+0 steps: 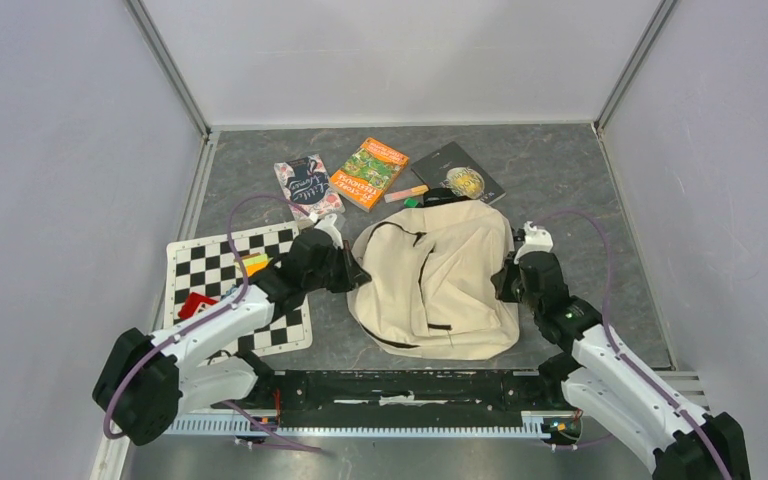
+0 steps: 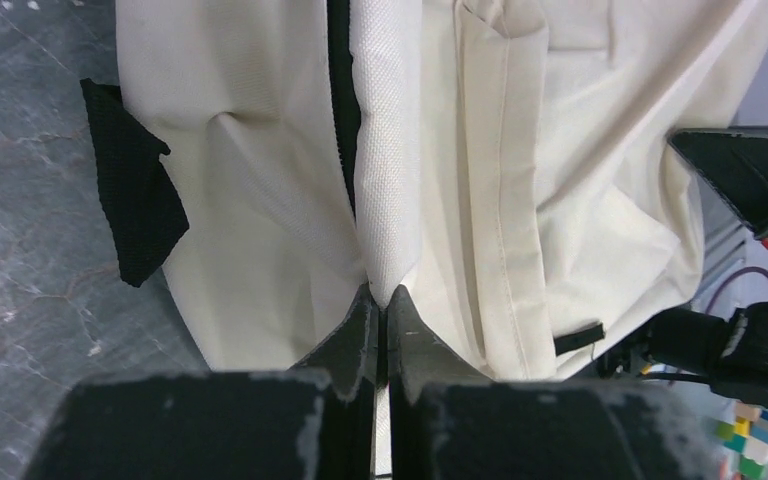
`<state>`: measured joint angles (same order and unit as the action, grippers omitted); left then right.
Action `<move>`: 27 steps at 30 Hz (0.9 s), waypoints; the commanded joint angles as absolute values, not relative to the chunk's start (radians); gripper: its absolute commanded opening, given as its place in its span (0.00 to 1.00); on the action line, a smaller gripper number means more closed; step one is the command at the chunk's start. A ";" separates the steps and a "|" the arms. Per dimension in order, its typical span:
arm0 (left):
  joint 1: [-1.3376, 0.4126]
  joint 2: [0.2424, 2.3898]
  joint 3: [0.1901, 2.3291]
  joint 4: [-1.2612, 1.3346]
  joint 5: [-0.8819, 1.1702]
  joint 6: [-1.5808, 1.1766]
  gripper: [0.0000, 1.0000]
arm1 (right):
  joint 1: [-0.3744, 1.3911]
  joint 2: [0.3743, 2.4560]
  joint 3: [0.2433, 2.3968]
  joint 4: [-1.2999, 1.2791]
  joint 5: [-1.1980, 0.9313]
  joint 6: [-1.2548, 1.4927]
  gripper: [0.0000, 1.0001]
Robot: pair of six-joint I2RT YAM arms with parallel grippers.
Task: Pack the student bag
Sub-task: Adjust the student bag at the center of the board.
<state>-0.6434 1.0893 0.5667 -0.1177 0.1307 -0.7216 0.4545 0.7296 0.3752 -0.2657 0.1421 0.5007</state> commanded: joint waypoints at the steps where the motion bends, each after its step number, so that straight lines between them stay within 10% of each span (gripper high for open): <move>1: -0.641 1.120 0.617 -0.116 0.102 -0.636 0.02 | 0.479 0.699 0.359 -0.286 0.202 0.542 0.00; 6: -0.641 1.077 0.552 -0.145 0.164 -0.663 0.02 | 0.479 0.674 0.405 -0.342 0.305 0.491 0.04; 10: -0.648 0.998 0.493 -0.162 0.275 -0.659 0.05 | 0.479 0.664 0.493 -0.376 0.370 0.422 0.38; 15: -0.649 0.861 0.503 -0.259 0.289 -0.661 0.66 | 0.479 0.685 0.601 -0.384 0.337 0.310 0.76; 20: -0.649 0.885 0.690 -0.401 0.256 -0.588 0.99 | 0.480 0.778 0.681 -0.365 0.162 0.272 0.81; 27: -0.649 1.163 1.044 -0.497 0.315 -0.360 1.00 | 0.571 0.871 0.713 -0.319 0.117 0.324 0.80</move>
<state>-0.6456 1.0328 0.8783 -0.4454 0.2535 -0.5385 0.5152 0.8448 0.6613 -0.3546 0.1471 0.3096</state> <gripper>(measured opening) 0.993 0.803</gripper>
